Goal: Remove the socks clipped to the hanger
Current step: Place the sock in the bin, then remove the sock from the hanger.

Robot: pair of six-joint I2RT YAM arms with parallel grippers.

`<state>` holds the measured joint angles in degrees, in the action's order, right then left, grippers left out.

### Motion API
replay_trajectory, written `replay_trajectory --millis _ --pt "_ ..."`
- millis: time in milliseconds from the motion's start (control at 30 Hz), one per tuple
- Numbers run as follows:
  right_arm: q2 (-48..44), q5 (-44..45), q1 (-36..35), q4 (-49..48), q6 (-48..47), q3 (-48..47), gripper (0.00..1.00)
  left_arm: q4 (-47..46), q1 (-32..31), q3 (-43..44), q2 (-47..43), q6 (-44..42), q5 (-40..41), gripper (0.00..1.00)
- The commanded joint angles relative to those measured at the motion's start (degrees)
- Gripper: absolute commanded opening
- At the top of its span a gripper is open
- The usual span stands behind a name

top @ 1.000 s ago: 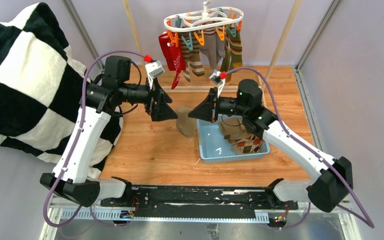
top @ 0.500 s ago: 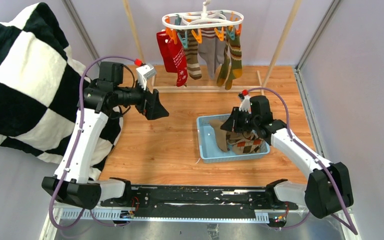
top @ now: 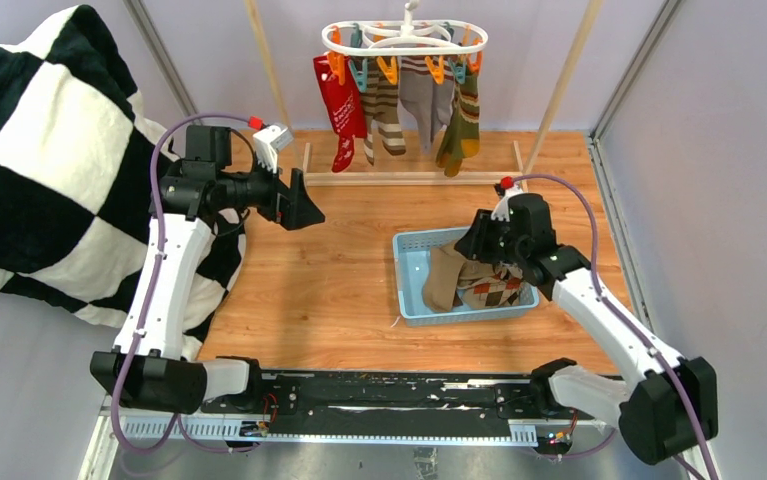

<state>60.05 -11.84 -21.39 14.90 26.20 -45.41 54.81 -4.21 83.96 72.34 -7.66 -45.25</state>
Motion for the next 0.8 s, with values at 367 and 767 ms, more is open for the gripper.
replay_trajectory --millis 367,767 --pt "11.3 2.4 0.0 -9.0 6.4 9.9 0.38 -1.1 3.4 0.0 0.3 1.5 2.3 1.00" --pt "17.6 24.5 -19.8 -8.9 -8.1 -24.3 0.80 -1.1 11.4 1.4 2.7 4.6 2.1 1.00"
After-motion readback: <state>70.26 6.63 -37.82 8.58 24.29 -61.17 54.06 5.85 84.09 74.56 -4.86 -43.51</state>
